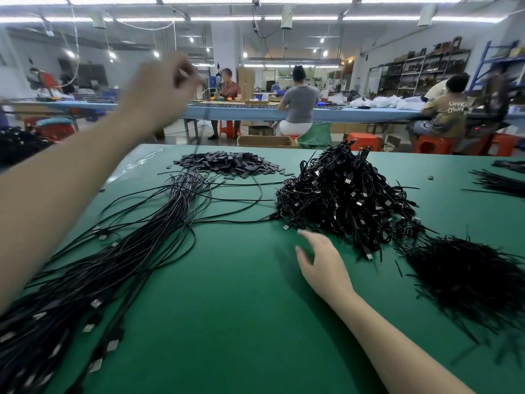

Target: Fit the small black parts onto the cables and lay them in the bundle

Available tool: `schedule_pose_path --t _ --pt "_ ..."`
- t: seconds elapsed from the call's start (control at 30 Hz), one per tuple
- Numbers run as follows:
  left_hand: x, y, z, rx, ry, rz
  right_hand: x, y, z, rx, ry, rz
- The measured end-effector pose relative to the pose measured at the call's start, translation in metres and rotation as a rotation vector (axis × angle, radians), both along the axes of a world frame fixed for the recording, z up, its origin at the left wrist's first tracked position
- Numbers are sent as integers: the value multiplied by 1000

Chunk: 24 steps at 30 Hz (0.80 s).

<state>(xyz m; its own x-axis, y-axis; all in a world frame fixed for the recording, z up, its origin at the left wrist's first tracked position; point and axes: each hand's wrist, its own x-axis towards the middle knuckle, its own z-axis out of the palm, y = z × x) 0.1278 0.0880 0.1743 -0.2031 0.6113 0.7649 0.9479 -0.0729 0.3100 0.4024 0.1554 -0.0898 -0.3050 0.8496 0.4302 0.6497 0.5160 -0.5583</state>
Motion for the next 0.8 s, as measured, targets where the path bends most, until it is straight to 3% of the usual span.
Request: schedule_pose_path --t 0.13,0.2,0.33,0.43,0.53,0.6,0.73,0.8 --pt "88 22 -55 -125 -9 -308 2 -8 50 130 311 131" --pt "113 32 -90 -179 -137 -452 4 -11 81 167 344 204" --pt "145 41 -130 -278 -510 -751 18 -14 119 6 256 258" --pt "138 43 -136 -386 -655 -831 32 -9 124 -68 208 282" --pt "109 43 -135 -687 -573 -863 48 2 126 -110 328 190" --pt "88 40 -131 -784 -527 -809 57 10 128 -150 480 99" --pt "58 38 -125 -707 -619 -687 63 15 128 -196 542 11" --pt "51 41 -123 -602 -937 -717 61 14 128 -290 641 90"
